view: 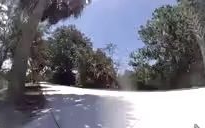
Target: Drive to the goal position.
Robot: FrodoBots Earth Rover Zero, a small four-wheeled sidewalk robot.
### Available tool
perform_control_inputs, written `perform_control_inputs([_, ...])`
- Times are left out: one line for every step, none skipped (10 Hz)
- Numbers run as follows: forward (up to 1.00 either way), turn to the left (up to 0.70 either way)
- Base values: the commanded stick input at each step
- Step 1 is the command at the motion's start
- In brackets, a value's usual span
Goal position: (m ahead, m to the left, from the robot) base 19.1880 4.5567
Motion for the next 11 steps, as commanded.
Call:
perform_control_inputs([0.85,0.0])
perform_control_inputs([0.85,0.0])
perform_control_inputs([0.85,0.0])
perform_control_inputs([0.85,0.0])
perform_control_inputs([0.85,0.0])
perform_control_inputs([0.85,0.0])
perform_control_inputs([0.85,0.0])
perform_control_inputs([0.85,0.0])
perform_control_inputs([0.85,0.0])
perform_control_inputs([0.85,0.0])
perform_control_inputs([0.85,0.0])
